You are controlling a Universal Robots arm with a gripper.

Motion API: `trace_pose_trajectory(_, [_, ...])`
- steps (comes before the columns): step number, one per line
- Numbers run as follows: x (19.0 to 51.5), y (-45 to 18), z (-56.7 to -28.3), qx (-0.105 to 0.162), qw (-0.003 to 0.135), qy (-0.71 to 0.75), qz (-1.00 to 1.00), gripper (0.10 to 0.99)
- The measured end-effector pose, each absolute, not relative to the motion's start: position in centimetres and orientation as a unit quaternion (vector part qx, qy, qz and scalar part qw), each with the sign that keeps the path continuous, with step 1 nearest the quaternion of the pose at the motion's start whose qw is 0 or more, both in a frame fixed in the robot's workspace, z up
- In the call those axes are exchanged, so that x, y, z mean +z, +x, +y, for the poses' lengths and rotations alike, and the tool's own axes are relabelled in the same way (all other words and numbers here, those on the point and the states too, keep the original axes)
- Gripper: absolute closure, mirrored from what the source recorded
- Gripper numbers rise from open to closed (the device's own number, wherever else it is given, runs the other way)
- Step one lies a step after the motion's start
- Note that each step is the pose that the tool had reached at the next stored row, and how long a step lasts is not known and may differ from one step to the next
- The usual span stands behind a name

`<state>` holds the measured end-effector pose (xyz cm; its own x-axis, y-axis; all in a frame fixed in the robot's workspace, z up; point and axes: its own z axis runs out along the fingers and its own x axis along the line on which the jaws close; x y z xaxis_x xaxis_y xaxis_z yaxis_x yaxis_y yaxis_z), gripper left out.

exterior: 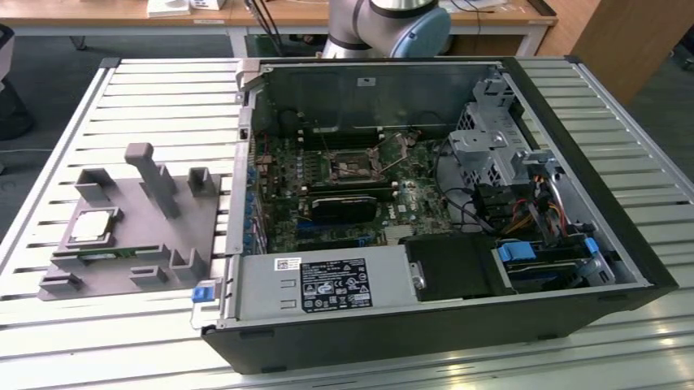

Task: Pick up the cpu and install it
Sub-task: 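Pick up the cpu and move it towards the insertion slot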

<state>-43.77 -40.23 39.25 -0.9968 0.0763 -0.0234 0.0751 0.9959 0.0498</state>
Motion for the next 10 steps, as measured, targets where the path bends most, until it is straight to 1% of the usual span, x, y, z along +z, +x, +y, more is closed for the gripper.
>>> trace_pose_trajectory(10, [38.81, -43.78, -40.23, 0.024, 0.013, 0.038, 0.999, 0.980])
